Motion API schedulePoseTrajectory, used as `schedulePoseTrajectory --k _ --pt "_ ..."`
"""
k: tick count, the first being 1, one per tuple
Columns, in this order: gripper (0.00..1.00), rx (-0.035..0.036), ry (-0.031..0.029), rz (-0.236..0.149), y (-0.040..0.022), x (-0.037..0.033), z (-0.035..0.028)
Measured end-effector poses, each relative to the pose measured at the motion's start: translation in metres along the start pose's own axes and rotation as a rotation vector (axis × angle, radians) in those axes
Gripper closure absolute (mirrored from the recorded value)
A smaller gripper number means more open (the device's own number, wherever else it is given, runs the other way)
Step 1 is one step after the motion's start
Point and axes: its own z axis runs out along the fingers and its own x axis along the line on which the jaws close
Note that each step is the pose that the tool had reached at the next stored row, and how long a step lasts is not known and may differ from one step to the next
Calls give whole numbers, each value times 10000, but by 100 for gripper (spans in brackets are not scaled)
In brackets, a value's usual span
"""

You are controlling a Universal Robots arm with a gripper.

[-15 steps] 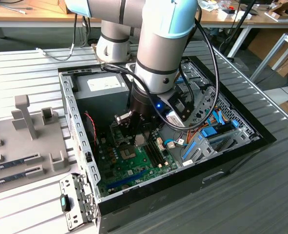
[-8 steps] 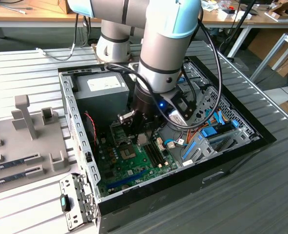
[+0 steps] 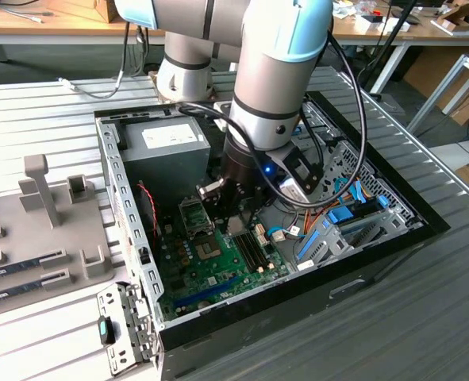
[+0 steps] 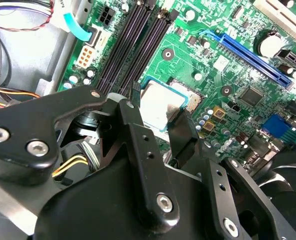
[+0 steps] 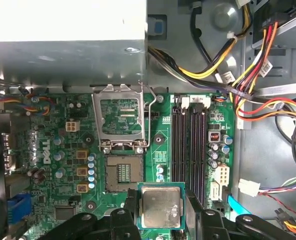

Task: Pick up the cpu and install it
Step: 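Pick up the cpu and move it towards the insertion slot, then place the cpu into insertion slot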

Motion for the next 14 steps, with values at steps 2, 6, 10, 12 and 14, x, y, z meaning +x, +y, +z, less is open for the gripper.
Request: schedulePoseTrajectory --k 2,6,10,12,14 --pt "53 0 0 0 1 -13 0" --pt "53 0 0 0 2 -30 0" --pt "53 2 1 0 3 -45 1" --pt "53 1 0 0 3 -45 4" --pt "53 0 0 0 3 -45 6"
